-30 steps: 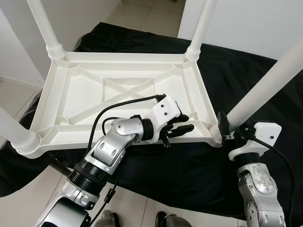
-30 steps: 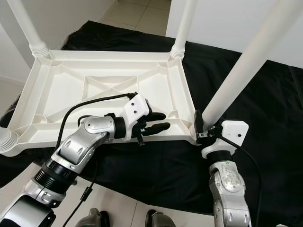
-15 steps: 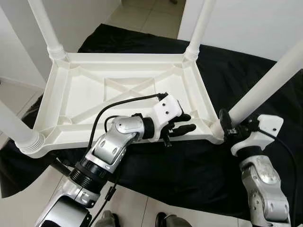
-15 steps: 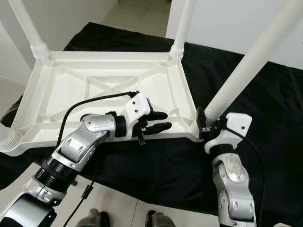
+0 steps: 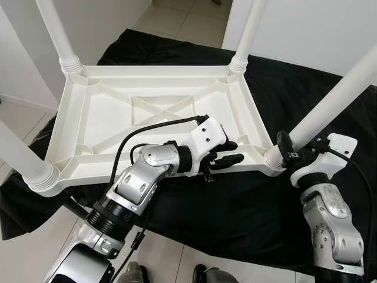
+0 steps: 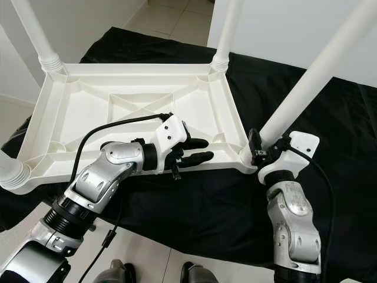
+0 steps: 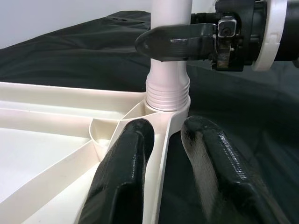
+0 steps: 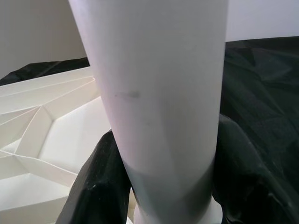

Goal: Building children table

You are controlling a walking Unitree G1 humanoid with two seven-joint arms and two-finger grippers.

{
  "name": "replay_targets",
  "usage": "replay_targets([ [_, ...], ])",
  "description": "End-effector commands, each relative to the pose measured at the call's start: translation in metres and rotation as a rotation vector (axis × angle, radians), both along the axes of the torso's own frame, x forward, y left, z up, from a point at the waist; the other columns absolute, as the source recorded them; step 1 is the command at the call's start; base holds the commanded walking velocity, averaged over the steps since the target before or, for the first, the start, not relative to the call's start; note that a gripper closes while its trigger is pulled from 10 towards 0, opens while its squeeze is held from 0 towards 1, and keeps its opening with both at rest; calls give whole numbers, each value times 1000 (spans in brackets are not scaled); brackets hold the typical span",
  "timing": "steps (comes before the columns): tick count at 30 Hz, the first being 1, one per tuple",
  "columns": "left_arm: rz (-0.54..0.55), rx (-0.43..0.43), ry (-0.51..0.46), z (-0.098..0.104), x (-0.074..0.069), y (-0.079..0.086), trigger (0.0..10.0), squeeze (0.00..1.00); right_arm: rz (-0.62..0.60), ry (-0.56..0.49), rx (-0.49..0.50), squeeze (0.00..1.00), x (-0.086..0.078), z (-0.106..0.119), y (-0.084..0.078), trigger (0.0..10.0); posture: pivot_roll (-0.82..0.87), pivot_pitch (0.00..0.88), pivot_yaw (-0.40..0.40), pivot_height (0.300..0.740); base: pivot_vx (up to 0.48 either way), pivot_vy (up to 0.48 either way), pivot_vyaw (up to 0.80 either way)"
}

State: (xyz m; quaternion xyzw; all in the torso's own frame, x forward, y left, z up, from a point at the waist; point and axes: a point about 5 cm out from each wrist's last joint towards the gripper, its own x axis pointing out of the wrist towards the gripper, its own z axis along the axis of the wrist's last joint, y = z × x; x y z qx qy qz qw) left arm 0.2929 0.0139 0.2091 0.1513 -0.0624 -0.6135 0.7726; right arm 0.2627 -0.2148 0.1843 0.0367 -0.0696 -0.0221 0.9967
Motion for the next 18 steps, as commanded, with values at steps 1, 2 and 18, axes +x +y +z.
replay_targets([
  [1, -11, 1, -13, 2, -1, -2, 10000, 0, -61, 218, 46, 0, -4, -44, -8, 10000, 9, 184, -35, 740, 0, 0, 0],
  [2, -10, 1, -14, 2, -2, -2, 10000, 0, -62, 214, 35, 0, -6, -45, -6, 10000, 9, 184, -35, 740, 0, 0, 0],
  [18, -24, -3, -15, 2, -3, -4, 10000, 0, -299, 88, 111, 0, 18, -39, 24, 10000, 17, 169, -33, 740, 0, 0, 0],
])
